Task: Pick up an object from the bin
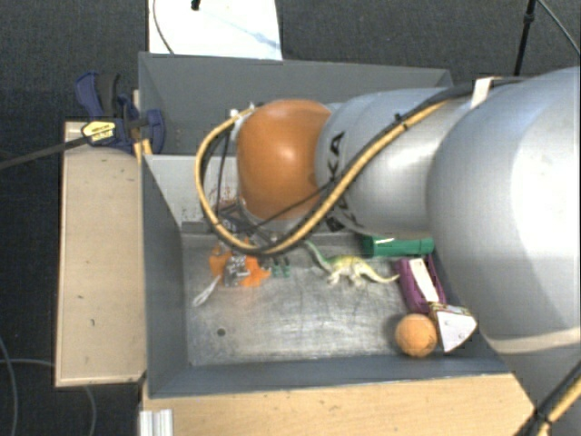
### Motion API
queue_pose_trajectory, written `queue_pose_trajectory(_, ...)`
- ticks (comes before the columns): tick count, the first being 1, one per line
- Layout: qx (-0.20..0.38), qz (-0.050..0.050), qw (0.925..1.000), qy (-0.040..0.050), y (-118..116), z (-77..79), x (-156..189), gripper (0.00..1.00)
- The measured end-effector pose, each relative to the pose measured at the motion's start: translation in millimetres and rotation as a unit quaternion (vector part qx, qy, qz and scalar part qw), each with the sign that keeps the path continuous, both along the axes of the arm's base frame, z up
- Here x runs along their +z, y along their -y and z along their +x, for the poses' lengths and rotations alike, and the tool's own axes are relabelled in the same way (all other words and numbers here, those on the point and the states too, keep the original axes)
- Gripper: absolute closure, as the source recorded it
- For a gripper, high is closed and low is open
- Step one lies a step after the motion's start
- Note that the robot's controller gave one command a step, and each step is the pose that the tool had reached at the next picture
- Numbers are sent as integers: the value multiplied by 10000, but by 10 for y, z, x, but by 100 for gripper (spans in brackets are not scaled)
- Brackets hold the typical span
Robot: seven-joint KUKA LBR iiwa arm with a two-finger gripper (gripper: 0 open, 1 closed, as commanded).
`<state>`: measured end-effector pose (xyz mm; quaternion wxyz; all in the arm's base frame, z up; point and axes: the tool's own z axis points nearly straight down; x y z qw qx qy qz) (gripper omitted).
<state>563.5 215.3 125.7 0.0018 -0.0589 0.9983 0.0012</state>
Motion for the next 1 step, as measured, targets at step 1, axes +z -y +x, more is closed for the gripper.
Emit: queue_pose_trajectory(1, -4, 1, 10000, 6, -1, 3, 54, 100)
